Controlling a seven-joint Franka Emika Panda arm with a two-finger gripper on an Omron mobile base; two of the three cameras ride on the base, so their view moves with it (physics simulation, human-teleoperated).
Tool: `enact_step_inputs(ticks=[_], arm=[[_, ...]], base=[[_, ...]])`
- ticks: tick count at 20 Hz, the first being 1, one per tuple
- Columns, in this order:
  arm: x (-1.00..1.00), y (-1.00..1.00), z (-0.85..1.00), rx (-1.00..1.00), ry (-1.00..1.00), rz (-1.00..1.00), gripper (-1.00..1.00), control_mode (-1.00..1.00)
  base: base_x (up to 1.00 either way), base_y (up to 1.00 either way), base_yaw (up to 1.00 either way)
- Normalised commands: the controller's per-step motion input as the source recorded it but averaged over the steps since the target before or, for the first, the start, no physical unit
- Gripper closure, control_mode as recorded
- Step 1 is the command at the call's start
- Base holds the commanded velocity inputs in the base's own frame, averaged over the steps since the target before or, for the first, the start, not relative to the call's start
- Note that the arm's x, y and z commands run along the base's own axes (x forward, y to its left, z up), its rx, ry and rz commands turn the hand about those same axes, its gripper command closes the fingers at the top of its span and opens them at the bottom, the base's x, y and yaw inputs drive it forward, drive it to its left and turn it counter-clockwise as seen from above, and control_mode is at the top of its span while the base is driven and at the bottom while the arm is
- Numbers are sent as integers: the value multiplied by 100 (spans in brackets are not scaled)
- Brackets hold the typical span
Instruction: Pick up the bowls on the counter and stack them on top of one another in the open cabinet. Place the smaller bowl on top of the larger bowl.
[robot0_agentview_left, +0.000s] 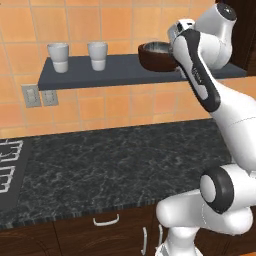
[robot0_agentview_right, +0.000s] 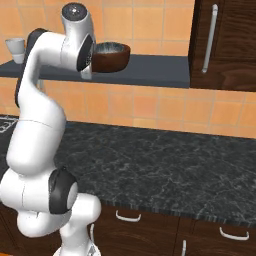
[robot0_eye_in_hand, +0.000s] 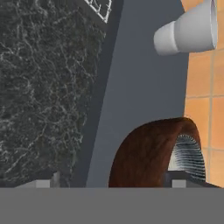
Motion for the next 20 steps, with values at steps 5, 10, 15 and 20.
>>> enact_step_inputs(ticks=[5,10,15,20], arm=[[-100,100,-73,-8,0,7,-100,-100],[-100,100,-100,-7,17,15,-100,-100],[-80,94,-100,-2,19,7,-100,-100],[-17,23,-44,3,7,1,-100,-100]], base=[[0,0,0],[0,0,0],[0,0,0],[0,0,0]])
